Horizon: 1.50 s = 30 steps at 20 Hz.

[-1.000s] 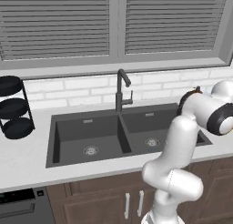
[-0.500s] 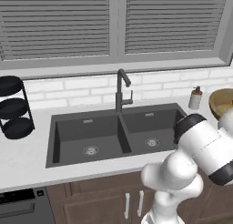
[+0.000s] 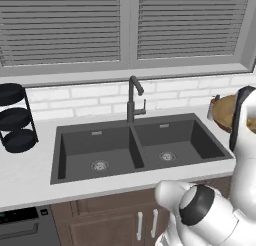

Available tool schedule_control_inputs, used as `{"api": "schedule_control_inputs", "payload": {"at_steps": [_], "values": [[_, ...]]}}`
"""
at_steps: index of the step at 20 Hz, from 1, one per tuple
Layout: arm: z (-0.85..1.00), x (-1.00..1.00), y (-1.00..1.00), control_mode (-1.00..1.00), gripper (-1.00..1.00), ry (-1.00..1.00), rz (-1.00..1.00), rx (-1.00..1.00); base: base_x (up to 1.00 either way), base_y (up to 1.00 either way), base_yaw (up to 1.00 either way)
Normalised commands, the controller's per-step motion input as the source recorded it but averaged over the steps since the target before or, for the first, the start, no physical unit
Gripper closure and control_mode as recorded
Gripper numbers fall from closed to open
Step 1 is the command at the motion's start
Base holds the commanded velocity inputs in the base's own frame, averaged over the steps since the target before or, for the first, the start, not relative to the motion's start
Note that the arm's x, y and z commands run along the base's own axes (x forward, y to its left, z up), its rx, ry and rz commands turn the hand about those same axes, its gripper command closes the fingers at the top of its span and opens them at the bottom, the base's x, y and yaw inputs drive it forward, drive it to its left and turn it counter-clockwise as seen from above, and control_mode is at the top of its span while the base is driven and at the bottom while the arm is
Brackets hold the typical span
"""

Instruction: Pick the onion from the sink and place it in the bowl. Then pick the bowl and place it in the microwave. Then close the microwave door and press the start button.

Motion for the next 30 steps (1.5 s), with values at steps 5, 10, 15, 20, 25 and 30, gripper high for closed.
{"api": "schedule_control_inputs", "payload": {"at_steps": [5,10,15,20,25,30], "values": [[0.45,-0.09,0.05,-1.00,1.00,0.27,-0.39,0.09,0.00,0.00,0.00],[0.05,-0.06,0.00,1.00,1.00,0.09,-0.15,0.03,-0.24,0.00,-0.03],[0.00,0.00,0.00,1.00,1.00,0.00,0.00,0.00,-0.67,-0.18,-0.28],[0.00,0.00,0.00,1.00,1.00,0.00,0.00,0.00,-0.31,-0.02,-0.73],[0.00,0.00,0.00,1.00,1.00,0.00,0.00,0.00,-0.07,0.03,-0.93],[0.00,0.00,0.00,1.00,1.00,0.00,0.00,0.00,-0.01,0.00,-0.94]]}}
